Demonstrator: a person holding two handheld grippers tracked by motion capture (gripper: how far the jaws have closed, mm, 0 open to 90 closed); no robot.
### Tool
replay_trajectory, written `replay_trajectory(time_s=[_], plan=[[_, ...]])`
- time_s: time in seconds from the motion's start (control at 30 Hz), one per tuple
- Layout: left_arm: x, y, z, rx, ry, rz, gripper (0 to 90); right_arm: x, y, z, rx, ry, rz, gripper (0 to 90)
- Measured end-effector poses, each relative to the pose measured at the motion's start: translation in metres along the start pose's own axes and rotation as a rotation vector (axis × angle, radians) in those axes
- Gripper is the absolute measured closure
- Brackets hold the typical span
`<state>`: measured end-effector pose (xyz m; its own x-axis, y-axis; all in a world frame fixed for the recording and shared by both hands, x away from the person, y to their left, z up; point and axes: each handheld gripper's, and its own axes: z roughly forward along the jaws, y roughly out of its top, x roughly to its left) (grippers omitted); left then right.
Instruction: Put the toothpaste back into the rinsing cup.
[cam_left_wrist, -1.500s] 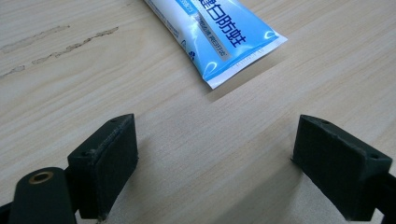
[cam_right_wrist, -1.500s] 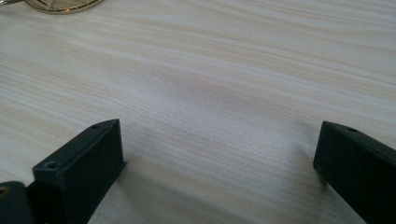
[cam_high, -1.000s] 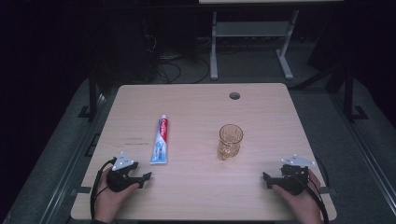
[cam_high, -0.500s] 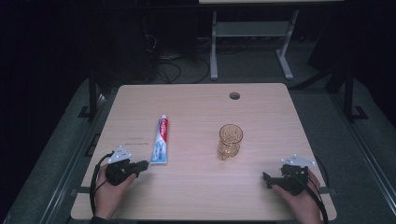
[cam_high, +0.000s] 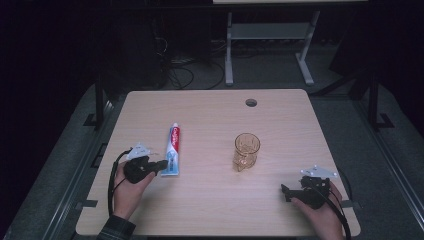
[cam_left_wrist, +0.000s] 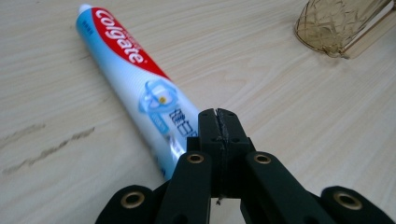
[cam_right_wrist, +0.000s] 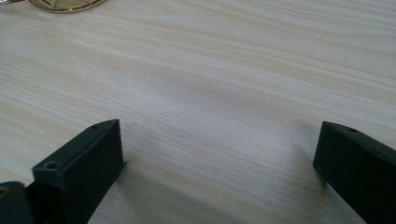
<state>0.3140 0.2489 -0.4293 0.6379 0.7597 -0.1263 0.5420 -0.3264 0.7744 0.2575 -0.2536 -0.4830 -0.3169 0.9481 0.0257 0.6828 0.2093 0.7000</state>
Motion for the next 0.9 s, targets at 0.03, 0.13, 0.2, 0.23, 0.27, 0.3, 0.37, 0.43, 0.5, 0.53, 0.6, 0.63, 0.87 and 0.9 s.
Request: replay_trajectory(time_s=[0.03, 0.13, 0.2, 0.23, 0.27, 0.3, 0.37, 0.43, 0.5, 0.53, 0.6, 0.63, 0.87, 0.9], plan=[[0.0, 0.0, 0.0, 0.0, 0.0, 0.0, 90.0, 0.0, 0.0, 0.0, 0.0, 0.0, 0.0, 0.8], [-0.002, 0.009, 0.012, -0.008, -0.011, 0.002, 90.0, 0.0, 0.0, 0.0, 0.001, 0.0, 0.0, 0.8], [-0.003, 0.011, 0.017, -0.009, -0.017, 0.001, 90.0, 0.0, 0.0, 0.0, 0.001, 0.0, -0.001, 0.8], [-0.004, 0.013, 0.02, 0.002, -0.015, 0.008, 90.0, 0.0, 0.0, 0.0, 0.001, 0.0, -0.001, 0.8], [-0.005, 0.016, 0.027, 0.005, -0.017, 0.016, 90.0, 0.0, 0.0, 0.0, 0.001, 0.0, -0.001, 0.8], [-0.005, 0.016, 0.027, 0.005, -0.017, 0.016, 90.0, 0.0, 0.0, 0.0, 0.001, 0.0, -0.001, 0.8], [-0.007, 0.019, 0.034, 0.012, -0.019, 0.018, 90.0, 0.0, 0.0, 0.0, 0.001, 0.0, -0.001, 0.8], [-0.009, 0.02, 0.041, 0.021, -0.019, 0.023, 90.0, 0.0, 0.0, 0.0, 0.001, 0.0, -0.001, 0.8], [-0.009, 0.02, 0.048, 0.03, -0.019, 0.022, 90.0, 0.0, 0.0, 0.0, 0.001, 0.0, -0.001, 0.8], [-0.009, 0.019, 0.055, 0.047, -0.014, 0.029, 90.0, 0.0, 0.0, 0.0, 0.001, 0.0, -0.001, 0.8], [-0.009, 0.018, 0.058, 0.056, -0.009, 0.029, 90.0, 0.0, 0.0, 0.0, 0.001, 0.0, -0.001, 0.8], [-0.009, 0.017, 0.059, 0.059, -0.002, 0.034, 90.0, 0.0, 0.0, 0.0, 0.001, 0.0, -0.001, 0.8], [-0.002, 0.011, 0.061, 0.092, 0.041, 0.044, 90.0, 0.0, 0.001, 0.001, 0.0, 0.001, -0.002, 0.8], [-0.002, 0.01, 0.06, 0.099, 0.05, 0.051, 90.0, 0.0, 0.001, 0.001, 0.0, 0.001, -0.002, 0.8]])
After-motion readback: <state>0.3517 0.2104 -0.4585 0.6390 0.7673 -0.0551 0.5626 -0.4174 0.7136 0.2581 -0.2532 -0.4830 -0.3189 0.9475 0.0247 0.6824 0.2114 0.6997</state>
